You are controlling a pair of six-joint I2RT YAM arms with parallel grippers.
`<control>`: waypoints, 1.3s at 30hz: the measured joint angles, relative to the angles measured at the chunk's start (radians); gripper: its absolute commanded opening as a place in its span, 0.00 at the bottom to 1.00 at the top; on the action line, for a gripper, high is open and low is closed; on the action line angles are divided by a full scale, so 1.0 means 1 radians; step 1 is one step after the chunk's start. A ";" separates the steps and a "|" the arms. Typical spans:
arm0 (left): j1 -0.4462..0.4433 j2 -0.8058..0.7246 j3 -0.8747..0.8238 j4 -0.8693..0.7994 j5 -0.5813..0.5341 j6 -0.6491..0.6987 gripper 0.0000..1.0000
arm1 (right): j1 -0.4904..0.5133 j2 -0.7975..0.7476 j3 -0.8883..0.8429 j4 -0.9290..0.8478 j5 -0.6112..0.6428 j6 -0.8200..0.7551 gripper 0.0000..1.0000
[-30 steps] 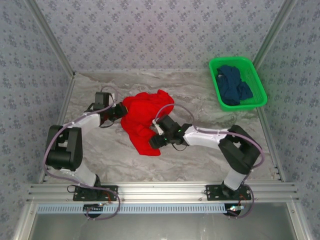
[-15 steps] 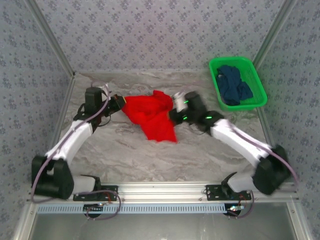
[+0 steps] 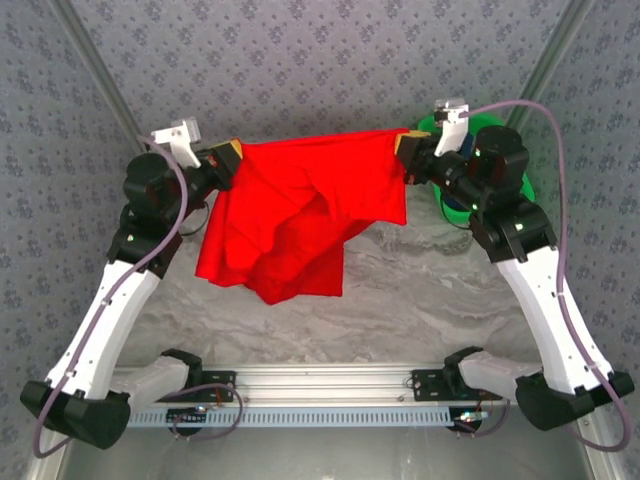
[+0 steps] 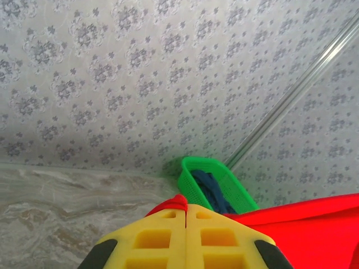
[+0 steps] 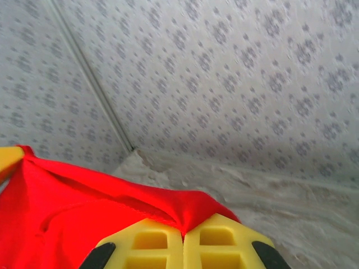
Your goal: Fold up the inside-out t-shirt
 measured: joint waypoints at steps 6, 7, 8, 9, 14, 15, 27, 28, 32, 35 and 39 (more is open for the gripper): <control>-0.017 0.105 -0.034 -0.023 -0.003 0.008 0.01 | -0.042 0.037 -0.007 -0.071 0.015 0.014 0.00; -0.023 0.137 -0.045 -0.024 -0.008 0.013 0.07 | -0.053 0.048 -0.016 -0.072 0.010 0.020 0.00; -0.025 0.170 -0.052 -0.025 -0.014 0.023 0.12 | -0.064 0.064 -0.023 -0.074 0.002 0.028 0.00; -0.027 0.217 -0.054 -0.028 -0.024 0.034 0.17 | -0.079 0.090 -0.031 -0.076 -0.008 0.036 0.00; 0.002 0.489 -0.034 -0.095 -0.099 0.103 0.46 | -0.172 0.328 -0.055 -0.076 -0.031 0.061 0.00; 0.010 0.516 -0.046 -0.104 -0.109 0.113 0.53 | -0.186 0.383 -0.059 -0.077 -0.028 0.061 0.00; 0.047 0.493 -0.219 -0.117 -0.116 0.119 0.61 | -0.175 0.737 0.000 -0.190 0.333 -0.091 0.52; 0.047 0.492 -0.219 -0.117 -0.116 0.119 0.61 | -0.144 0.702 -0.041 -0.182 0.352 -0.101 0.53; 0.049 0.484 -0.220 -0.116 -0.121 0.118 0.61 | 0.009 0.573 -0.209 -0.169 0.367 -0.103 0.57; 0.055 0.483 -0.220 -0.105 -0.121 0.117 0.62 | 0.080 0.571 -0.260 -0.155 0.354 -0.091 0.53; 0.072 0.483 -0.220 -0.091 -0.121 0.116 0.62 | 0.068 0.641 -0.266 -0.120 0.341 -0.070 0.51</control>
